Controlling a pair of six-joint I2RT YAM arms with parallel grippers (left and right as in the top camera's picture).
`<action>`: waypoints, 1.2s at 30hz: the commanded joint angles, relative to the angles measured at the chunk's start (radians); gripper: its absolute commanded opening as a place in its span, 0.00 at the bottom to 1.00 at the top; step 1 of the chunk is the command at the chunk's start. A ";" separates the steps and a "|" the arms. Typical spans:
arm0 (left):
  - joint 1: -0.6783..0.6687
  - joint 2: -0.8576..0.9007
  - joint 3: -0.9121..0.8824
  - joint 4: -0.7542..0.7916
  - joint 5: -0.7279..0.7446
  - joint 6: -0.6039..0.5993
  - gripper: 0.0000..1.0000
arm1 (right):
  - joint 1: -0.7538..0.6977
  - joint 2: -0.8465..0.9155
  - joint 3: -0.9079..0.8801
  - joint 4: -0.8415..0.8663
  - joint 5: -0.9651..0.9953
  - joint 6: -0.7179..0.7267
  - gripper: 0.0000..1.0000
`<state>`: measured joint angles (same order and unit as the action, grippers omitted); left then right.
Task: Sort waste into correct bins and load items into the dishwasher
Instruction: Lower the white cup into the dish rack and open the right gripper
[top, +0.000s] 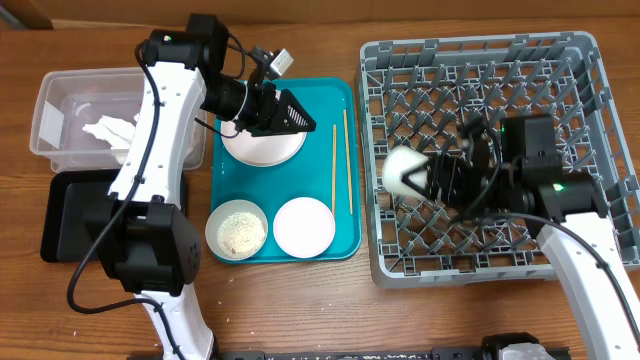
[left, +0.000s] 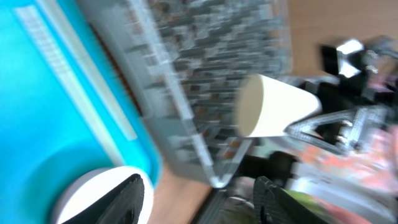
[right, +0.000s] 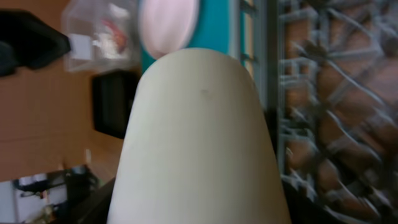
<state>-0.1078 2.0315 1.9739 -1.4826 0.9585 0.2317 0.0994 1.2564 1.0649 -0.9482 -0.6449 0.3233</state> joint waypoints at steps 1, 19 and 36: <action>-0.004 -0.019 0.014 0.016 -0.262 -0.092 0.60 | 0.027 -0.047 0.015 -0.126 0.284 -0.016 0.57; -0.004 -0.018 0.013 0.030 -0.393 -0.124 0.63 | 0.434 0.127 0.014 -0.308 0.622 0.205 0.68; -0.026 -0.018 0.008 0.024 -0.395 -0.124 0.66 | 0.358 0.186 0.413 -0.380 0.622 0.154 0.94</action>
<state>-0.1116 2.0315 1.9739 -1.4540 0.5640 0.1101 0.4717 1.4548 1.3895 -1.3094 -0.0360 0.5022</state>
